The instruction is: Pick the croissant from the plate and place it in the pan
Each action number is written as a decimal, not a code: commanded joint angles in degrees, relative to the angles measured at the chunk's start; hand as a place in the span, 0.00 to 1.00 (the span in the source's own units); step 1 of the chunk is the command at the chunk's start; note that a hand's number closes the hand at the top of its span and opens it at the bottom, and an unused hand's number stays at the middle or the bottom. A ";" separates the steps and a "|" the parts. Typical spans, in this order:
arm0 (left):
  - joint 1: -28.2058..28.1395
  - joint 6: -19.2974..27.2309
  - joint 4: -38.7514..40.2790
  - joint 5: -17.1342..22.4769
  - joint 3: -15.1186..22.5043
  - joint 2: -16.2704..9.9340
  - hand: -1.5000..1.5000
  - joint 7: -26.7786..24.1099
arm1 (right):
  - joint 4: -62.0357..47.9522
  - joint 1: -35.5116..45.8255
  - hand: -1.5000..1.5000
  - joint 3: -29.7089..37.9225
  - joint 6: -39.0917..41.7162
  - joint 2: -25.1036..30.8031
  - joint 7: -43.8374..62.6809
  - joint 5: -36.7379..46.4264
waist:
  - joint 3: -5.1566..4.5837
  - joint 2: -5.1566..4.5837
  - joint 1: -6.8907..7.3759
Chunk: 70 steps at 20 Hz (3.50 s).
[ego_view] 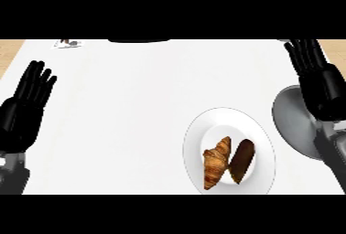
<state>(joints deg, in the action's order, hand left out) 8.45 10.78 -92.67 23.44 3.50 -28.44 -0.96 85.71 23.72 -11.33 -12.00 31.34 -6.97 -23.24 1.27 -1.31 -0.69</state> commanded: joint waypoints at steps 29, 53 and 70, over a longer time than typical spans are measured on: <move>-4.73 1.71 2.50 -12.76 16.09 16.35 0.50 -6.61 | 32.41 -15.87 0.00 -20.01 -0.53 14.83 53.84 34.02 | -1.41 1.03 2.29; -5.53 -0.17 3.97 -16.83 12.95 20.35 0.50 -6.42 | 9.51 -6.18 0.00 -27.76 20.78 -9.36 65.35 45.66 | -1.27 1.33 0.80; -6.87 -6.58 4.27 -19.18 7.59 21.11 0.50 -6.59 | -0.77 -12.42 0.00 -21.37 24.09 -21.71 58.19 58.33 | -1.27 1.33 0.78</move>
<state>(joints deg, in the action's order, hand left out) 2.34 5.93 -88.53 4.37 12.02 -7.00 -7.24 86.43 12.94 -32.03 11.42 12.84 50.20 32.58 -0.02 0.04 0.09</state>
